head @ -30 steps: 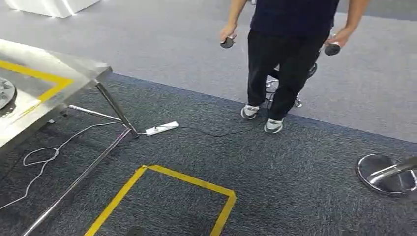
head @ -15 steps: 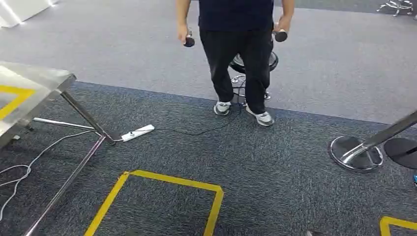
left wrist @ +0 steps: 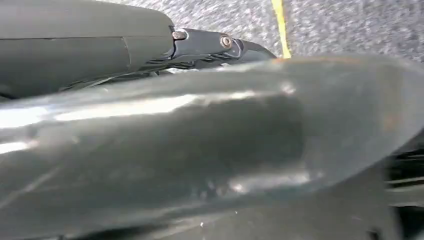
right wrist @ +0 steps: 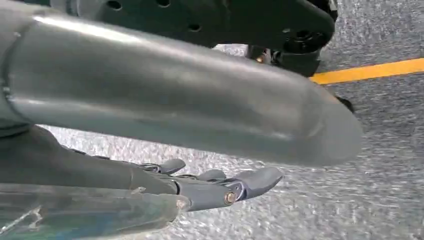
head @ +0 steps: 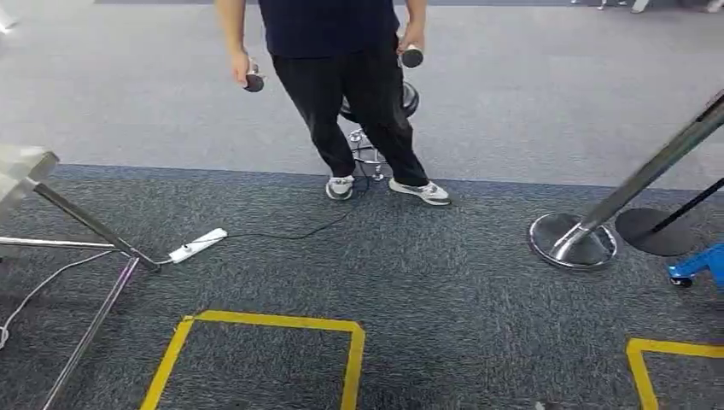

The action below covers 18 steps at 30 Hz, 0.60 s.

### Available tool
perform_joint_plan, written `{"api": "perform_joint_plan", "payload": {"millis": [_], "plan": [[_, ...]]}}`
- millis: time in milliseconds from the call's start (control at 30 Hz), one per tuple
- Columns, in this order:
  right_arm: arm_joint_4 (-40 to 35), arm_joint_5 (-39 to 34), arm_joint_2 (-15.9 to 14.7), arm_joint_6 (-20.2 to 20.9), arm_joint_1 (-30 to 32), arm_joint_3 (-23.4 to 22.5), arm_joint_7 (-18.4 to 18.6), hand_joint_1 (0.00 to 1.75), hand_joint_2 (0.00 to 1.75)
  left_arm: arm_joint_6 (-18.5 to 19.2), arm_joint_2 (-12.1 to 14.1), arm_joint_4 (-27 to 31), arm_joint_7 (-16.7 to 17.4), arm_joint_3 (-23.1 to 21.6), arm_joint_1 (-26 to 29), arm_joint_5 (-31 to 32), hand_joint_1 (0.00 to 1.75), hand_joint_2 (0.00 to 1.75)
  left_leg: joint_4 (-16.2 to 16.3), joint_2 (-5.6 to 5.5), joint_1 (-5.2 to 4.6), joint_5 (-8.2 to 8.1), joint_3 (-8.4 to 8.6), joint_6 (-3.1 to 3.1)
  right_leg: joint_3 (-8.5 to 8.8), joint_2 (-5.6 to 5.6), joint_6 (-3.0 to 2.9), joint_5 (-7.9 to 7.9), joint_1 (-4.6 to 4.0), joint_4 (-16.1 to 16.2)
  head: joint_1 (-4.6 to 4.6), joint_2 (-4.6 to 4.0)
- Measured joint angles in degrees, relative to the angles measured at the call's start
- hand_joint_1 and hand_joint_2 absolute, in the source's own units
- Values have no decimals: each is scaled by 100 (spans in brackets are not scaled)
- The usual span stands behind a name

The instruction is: Take the parts from the cabinet and place them on the table.

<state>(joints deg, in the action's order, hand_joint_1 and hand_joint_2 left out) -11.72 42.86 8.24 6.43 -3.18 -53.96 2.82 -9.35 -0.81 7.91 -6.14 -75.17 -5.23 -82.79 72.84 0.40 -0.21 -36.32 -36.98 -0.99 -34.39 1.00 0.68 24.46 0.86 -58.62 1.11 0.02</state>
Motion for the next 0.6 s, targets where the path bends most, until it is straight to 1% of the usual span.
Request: {"api": "perform_joint_plan", "payload": {"millis": [33, 67, 100, 133, 167, 200, 233, 267, 300, 333, 367, 400, 433, 467, 500, 533, 567, 600], "plan": [[4, 0, 0, 0, 29, 0, 4, 0, 0, -2, -2, 0, 4, 0, 13, 0, 0, 0, -148, -25, 21, 376, 23, 16, -11, 248, 24, -24, 6, -2, 0, 2], [7, 0, 0, 2, 0, 2, 6, 0, 0, -7, 0, 0, 4, 4, 7, 0, 0, 0, -1597, -531, 94, 910, 661, 21, -85, 491, 114, -55, -9, -70, -20, 2], [7, 0, 0, 11, 7, 2, 13, 0, 0, -7, 0, 0, 7, 4, -4, 2, 0, 0, -1552, -483, 77, 904, 627, 24, -117, 539, 154, -86, 20, -32, 2, 2], [7, 9, 0, 52, 24, 4, 96, 0, 0, -13, 0, 0, 20, 4, -3, 2, 0, 0, -1555, -447, 53, 901, 622, 55, -123, 591, 202, -114, 39, 1, -20, 2], [9, 22, 0, 107, 46, 4, 173, 0, 0, -48, 4, 0, 35, 4, -3, 4, 0, 0, -1558, -394, 33, 924, 626, 97, -123, 647, 251, -146, 58, 41, -6, 2], [13, 22, 0, 133, 62, 7, 212, 0, 0, -92, 11, 0, 42, 4, -10, 2, 0, 0, -1603, -336, 54, 958, 632, 148, -186, 689, 279, -154, 62, 42, -11, 2], [15, -2, 2, 131, 84, 7, 216, 0, 0, -193, 20, 0, 63, 7, -24, -4, 0, 0, -1627, -245, 64, 981, 647, 186, -220, 465, 273, -67, 46, -65, 7, 2], [18, -13, 13, 125, 75, 7, 216, 0, 0, -280, 22, 0, 96, 11, -24, -7, 0, 0, -1626, -199, 56, 977, 643, 214, -364, 194, 279, 142, 16, -364, 44, 2], [22, -15, 17, 118, 51, 9, 199, 0, 0, -394, 31, 0, 158, 11, -14, -7, 0, 0, -1625, -114, 33, 977, 640, 234, -579, 46, 301, 401, 14, -847, 44, 2], [22, -15, 17, 105, 35, 9, 166, 0, 0, -487, 37, 0, 225, 11, -4, -4, 0, 0, -1623, -22, 13, 971, 638, 243, -805, -27, 306, 628, 17, -1350, 37, 2], [22, -13, 17, 101, 35, 9, 133, 0, 0, -573, 42, 0, 282, 11, 2, -2, 0, 0, -1622, 60, 0, 966, 637, 250, -960, -57, 311, 760, 17, -1725, 42, 2], [22, -13, 15, 96, 45, 9, 94, 0, 0, -625, 46, 0, 315, 11, 2, 7, 0, 0, -1622, 128, -3, 964, 640, 251, -973, -61, 311, 742, 16, -1808, 41, 2], [22, -15, 13, 100, 58, 9, 48, 0, 0, -638, 52, 0, 315, 11, -6, 30, 0, 0, -1621, 185, -4, 960, 644, 250, -836, -64, 304, 600, 14, -1608, 42, 0], [22, -35, 4, 105, 60, 7, -20, 0, 0, -640, 57, 0, 315, 11, -16, 77, 0, 0, -1620, 239, -4, 952, 652, 239, -591, -89, 293, 396, 14, -1188, 42, 2], [22, -59, 0, 105, 48, 7, -74, 0, 0, -645, 57, 0, 313, 7, -29, 129, 0, 0, -1618, 290, -3, 941, 670, 223, -252, -186, 284, 173, 13, -614, 44, 2], [22, -85, -2, 105, 25, 7, -129, 0, 0, -634, 55, 0, 258, -18, -37, 223, 0, 0, -1615, 335, -10, 921, 695, 192, 30, -428, 275, 66, 0, -146, 44, 0], [22, -94, -2, 109, -18, 7, -149, 0, 0, -605, 57, 0, 170, -50, -46, 309, 0, 0, -1594, 386, -62, 894, 692, 153, 117, -473, 232, 121, -51, -50, 42, 2], [22, -90, -2, 122, -42, 7, -155, 0, 0, -586, 61, 0, 53, -102, -60, 365, 0, 0, -1595, 419, -58, 902, 694, 135, 83, -394, 178, 93, -45, -42, 26, 0]]}}
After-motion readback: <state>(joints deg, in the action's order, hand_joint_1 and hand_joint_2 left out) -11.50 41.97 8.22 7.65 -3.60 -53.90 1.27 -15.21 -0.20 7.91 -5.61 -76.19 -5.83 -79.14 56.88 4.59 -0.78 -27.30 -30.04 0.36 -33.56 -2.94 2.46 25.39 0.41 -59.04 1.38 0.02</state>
